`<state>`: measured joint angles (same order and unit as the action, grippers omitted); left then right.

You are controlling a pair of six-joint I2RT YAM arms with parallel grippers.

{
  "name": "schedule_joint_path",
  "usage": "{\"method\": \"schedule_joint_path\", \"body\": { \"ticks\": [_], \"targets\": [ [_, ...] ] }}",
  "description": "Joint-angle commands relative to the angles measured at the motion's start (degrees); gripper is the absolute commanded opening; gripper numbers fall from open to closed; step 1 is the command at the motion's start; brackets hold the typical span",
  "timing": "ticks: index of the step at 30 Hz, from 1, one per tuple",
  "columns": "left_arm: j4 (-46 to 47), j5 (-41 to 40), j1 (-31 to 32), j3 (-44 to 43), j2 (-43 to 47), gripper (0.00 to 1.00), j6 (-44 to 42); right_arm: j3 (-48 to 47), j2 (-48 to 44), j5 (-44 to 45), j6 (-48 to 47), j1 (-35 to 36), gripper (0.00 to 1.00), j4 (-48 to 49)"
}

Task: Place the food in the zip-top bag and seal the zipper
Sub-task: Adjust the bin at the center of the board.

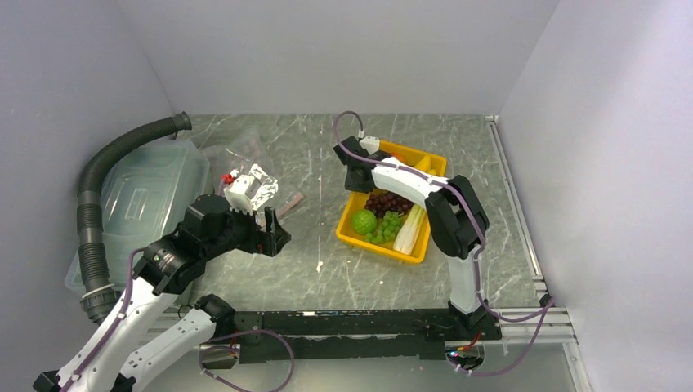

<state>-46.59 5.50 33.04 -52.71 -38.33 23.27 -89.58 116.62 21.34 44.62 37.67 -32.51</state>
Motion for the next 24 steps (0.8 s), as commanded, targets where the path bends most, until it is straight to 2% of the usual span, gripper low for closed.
{"method": "schedule_joint_path", "body": {
  "ticks": [1,12,20,24],
  "targets": [
    [1.07,-1.25,0.14,-0.02,-0.67,0.99,0.83,3.13,-6.15,-3.89,-6.95,0.2,0.0,3.37],
    [0.55,-3.19,0.19,-0.03,-2.62,0.99,2.31,13.48,-14.09,-4.1,-17.06,0.52,0.0,2.55],
    [1.61,-3.52,0.18,1.0,-4.15,0.99,6.25,21.96,-19.94,-7.35,-20.08,0.65,0.0,5.25],
    [2.7,-5.05,0.18,1.82,-5.44,0.99,7.79,23.26,-20.79,-9.6,-20.49,0.89,0.0,7.52]
  ]
}}
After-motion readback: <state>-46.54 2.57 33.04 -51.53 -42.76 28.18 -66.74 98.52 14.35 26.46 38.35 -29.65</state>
